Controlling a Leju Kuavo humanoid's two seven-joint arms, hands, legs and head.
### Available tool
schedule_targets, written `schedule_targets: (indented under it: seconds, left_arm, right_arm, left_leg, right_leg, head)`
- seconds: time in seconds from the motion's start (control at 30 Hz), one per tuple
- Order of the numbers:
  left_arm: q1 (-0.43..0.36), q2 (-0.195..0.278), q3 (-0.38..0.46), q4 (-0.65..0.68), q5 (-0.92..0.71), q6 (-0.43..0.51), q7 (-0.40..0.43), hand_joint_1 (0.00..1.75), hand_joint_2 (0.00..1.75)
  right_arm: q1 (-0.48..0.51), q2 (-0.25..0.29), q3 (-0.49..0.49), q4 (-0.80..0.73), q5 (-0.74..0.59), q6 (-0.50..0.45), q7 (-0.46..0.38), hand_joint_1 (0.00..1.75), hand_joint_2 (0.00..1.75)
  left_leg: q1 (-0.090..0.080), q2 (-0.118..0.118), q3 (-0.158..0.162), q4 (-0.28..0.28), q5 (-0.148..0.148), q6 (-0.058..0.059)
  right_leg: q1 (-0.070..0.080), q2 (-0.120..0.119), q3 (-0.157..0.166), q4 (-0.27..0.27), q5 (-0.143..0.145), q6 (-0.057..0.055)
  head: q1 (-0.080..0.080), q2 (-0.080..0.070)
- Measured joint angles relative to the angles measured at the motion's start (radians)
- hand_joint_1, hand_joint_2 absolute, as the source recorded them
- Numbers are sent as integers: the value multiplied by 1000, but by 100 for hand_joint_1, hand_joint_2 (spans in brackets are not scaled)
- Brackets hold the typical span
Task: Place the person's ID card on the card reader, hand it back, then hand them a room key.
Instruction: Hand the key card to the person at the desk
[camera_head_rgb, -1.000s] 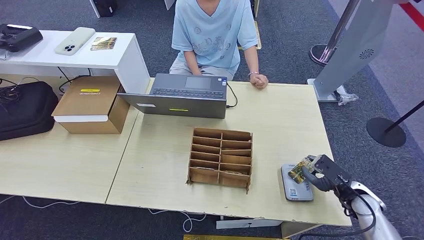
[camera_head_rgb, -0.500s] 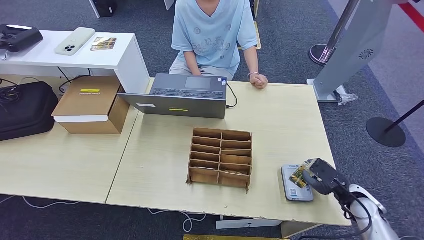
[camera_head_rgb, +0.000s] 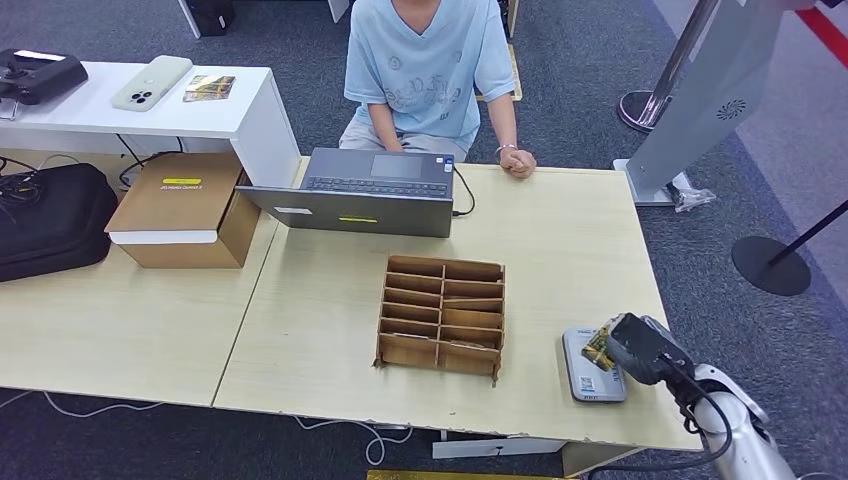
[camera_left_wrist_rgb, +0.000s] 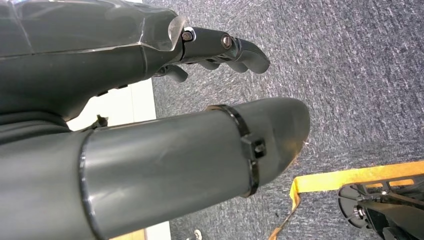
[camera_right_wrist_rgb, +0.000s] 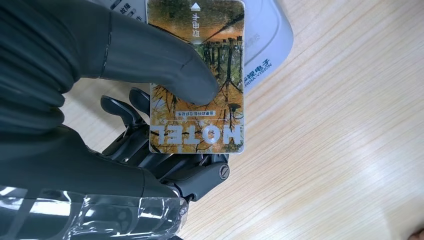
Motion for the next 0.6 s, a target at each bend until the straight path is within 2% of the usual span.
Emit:
schedule_targets:
  seconds: [0.17, 0.37, 0.6]
  left_arm:
    - [0, 0, 0, 0, 1, 0, 0, 0, 0]
    - [-1, 0, 0, 0, 0, 2, 0, 0, 0]
    - [-5, -3, 0, 0, -12, 9, 0, 0, 0]
  right_arm:
    - [-3, 3, -3, -7, -36, -2, -35, 175, 175]
    - [-42, 30, -39, -46, -181, 33, -140, 175, 175]
    - [-153, 86, -67, -97, -302, 47, -134, 175, 175]
  left_leg:
    - [0, 0, -1, 0, 0, 0]
    - [0, 0, -1, 0, 0, 0]
    - [0, 0, -1, 0, 2, 0]
  right_leg:
    - [0, 0, 0, 0, 0, 0]
    - [0, 0, -1, 1, 0, 0]
    - [0, 0, -1, 1, 0, 0]
  head:
    - [0, 0]
    - [0, 0]
    - [0, 0]
